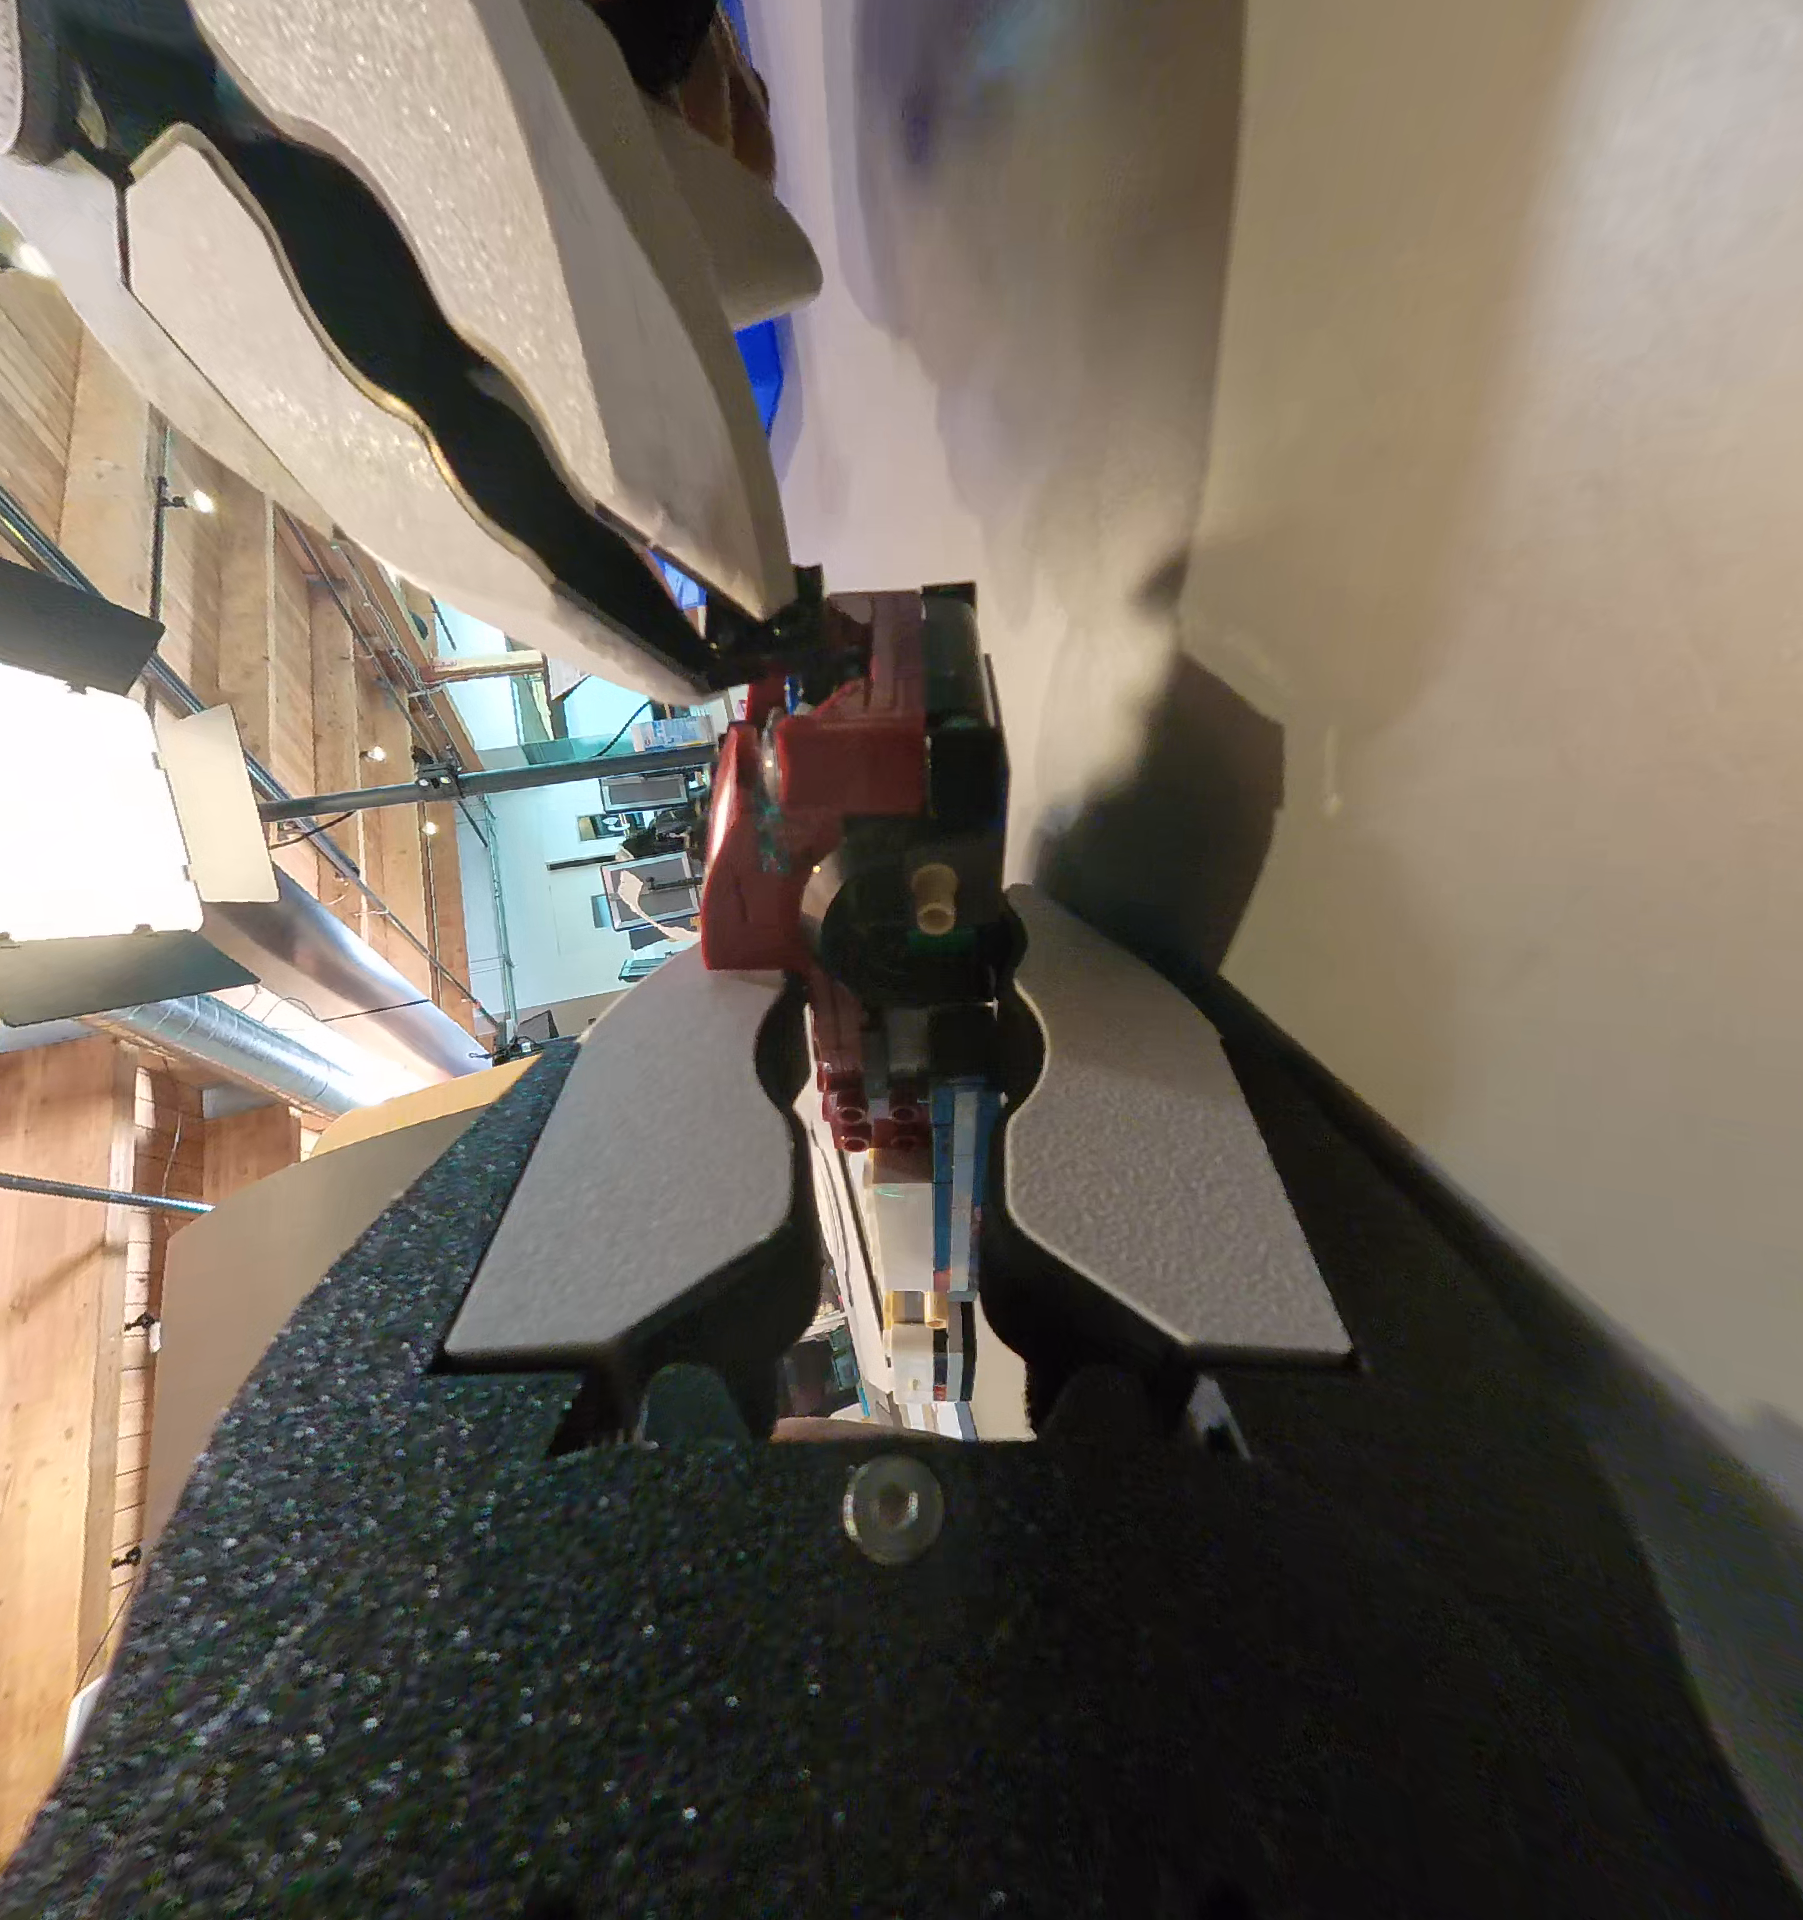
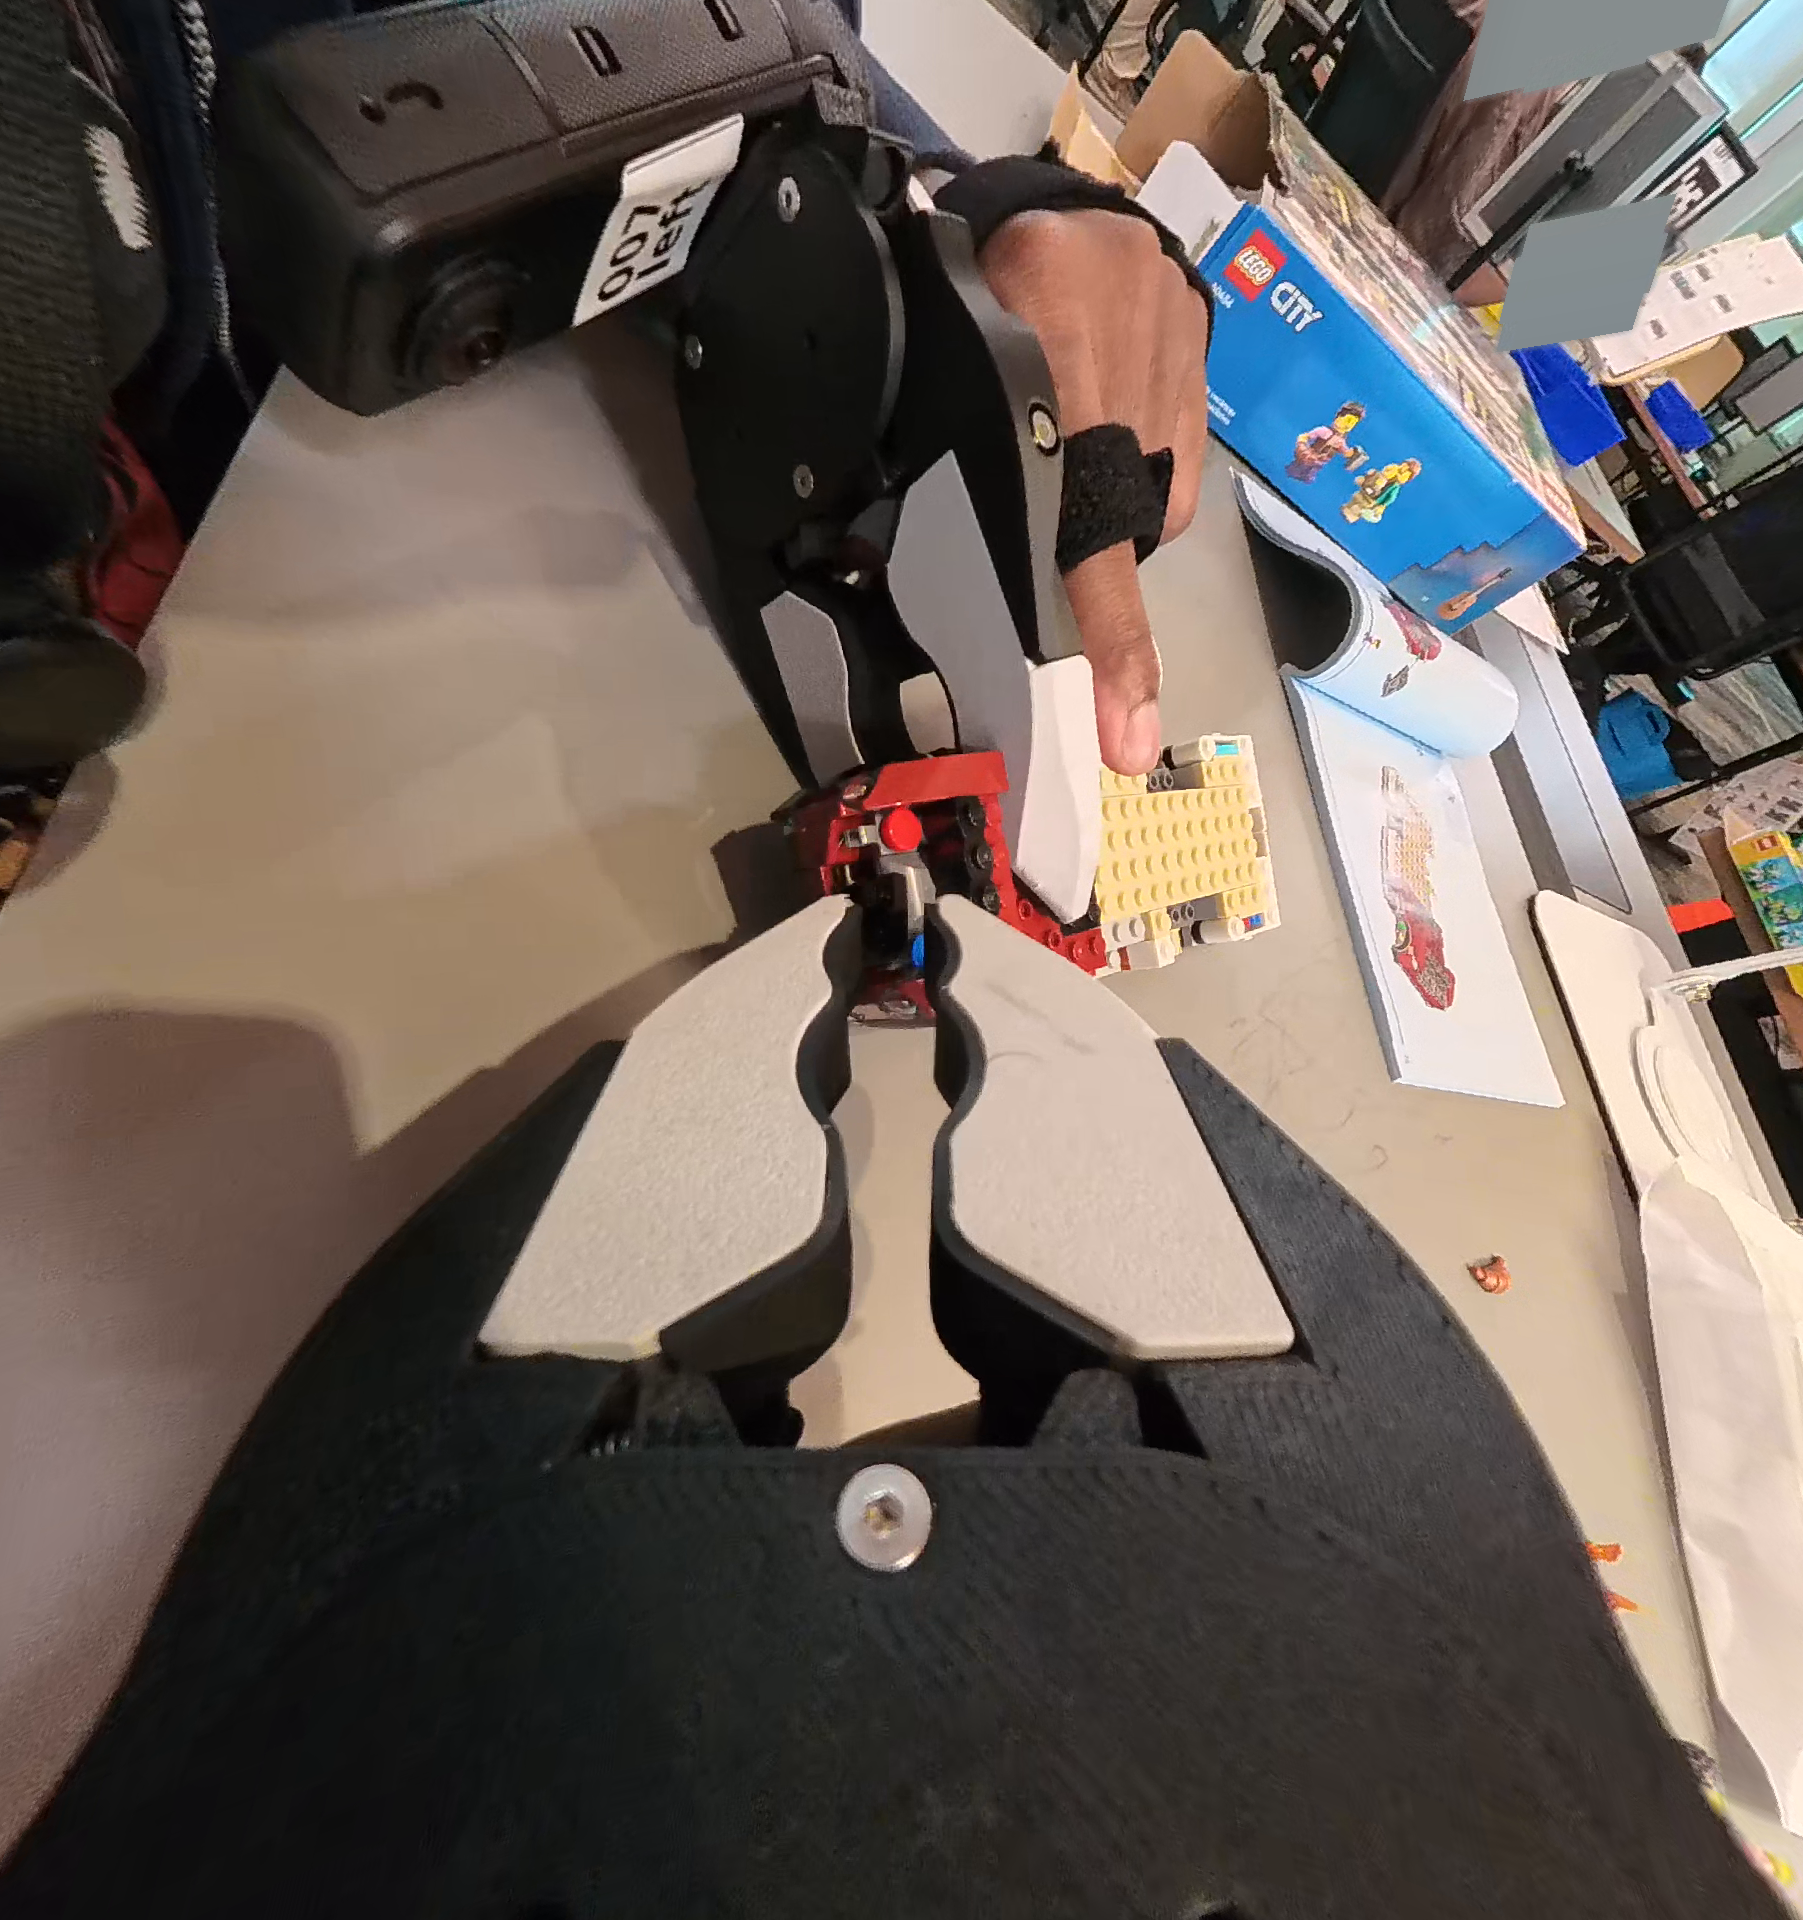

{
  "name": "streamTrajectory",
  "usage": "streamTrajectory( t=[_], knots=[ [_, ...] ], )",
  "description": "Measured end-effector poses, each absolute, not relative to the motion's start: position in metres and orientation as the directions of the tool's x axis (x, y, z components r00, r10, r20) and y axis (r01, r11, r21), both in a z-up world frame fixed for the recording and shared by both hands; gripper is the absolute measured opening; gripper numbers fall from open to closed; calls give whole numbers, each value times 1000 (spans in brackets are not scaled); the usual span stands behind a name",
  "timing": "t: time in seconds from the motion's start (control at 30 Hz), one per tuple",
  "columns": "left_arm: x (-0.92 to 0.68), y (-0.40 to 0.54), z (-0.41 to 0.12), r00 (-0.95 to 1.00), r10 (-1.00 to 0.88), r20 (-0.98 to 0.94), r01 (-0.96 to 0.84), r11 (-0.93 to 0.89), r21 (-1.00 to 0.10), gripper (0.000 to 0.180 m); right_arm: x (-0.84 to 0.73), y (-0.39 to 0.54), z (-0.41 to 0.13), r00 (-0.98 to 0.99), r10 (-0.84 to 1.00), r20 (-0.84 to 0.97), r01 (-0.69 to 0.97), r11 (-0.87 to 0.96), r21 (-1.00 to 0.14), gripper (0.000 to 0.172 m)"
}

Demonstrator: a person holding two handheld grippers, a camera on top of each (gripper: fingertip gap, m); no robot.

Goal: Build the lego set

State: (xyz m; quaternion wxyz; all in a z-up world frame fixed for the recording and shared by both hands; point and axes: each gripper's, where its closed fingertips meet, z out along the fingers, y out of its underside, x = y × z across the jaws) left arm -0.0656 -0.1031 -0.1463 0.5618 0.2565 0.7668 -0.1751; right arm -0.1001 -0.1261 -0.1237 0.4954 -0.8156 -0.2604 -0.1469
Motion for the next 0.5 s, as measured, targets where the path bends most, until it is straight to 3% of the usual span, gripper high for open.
streamTrajectory(
  t=[0.3,0.5],
  knots=[
    [-64,-106,-146,-238,194,-952,591,807,16,32,-100,-131,-124,787,280,549,616,-338,-711,8],
    [-65,-108,-146,-242,195,-951,598,802,12,32,-104,-132,-123,677,270,685,736,-271,-621,8]
  ],
)
